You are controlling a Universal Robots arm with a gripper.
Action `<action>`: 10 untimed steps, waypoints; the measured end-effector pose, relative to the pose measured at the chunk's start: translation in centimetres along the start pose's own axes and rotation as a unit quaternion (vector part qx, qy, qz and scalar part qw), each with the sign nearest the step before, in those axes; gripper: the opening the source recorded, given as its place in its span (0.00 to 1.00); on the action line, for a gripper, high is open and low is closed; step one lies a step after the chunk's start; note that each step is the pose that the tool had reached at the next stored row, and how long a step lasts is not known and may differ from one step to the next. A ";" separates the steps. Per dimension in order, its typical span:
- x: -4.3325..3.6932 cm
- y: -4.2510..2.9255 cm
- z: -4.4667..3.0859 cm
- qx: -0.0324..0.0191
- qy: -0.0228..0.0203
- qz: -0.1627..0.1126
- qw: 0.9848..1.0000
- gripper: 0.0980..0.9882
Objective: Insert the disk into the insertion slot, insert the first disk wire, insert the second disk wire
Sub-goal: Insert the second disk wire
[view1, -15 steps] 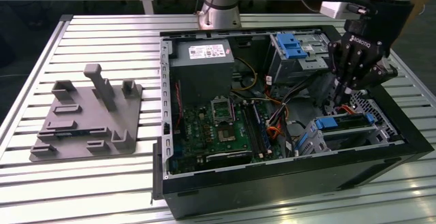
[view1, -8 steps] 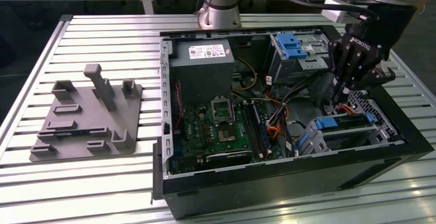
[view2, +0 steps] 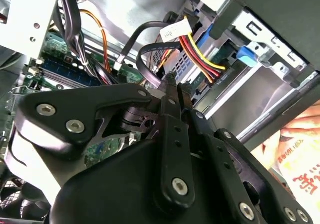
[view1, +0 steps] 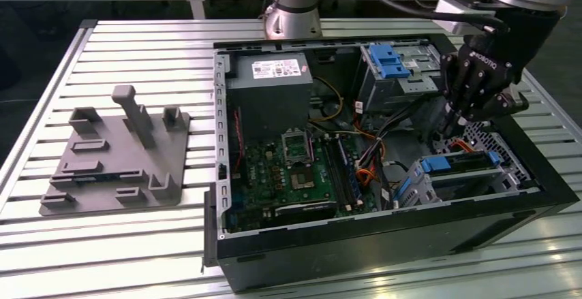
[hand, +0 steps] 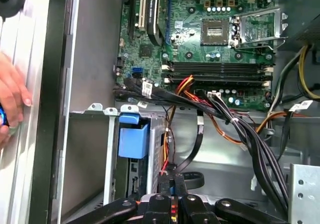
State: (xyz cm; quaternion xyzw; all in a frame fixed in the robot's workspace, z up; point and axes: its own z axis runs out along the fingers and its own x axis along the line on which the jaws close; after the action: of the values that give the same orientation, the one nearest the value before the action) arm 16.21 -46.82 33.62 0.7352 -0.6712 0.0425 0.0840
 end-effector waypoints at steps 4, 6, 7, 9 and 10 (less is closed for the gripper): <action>0.14 -0.12 -0.04 0.001 -0.010 0.001 1.000 0.06; 0.14 -0.13 -0.04 0.001 -0.021 0.002 1.000 0.06; 0.16 -0.13 -0.04 0.002 -0.025 0.002 1.000 0.06; 0.25 -0.13 -0.02 0.002 -0.028 0.004 1.000 0.06; 0.29 -0.12 -0.01 0.002 -0.029 0.005 1.000 0.06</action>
State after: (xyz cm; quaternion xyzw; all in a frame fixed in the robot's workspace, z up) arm 16.36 -47.09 33.67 0.7327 -0.6773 0.0224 0.0629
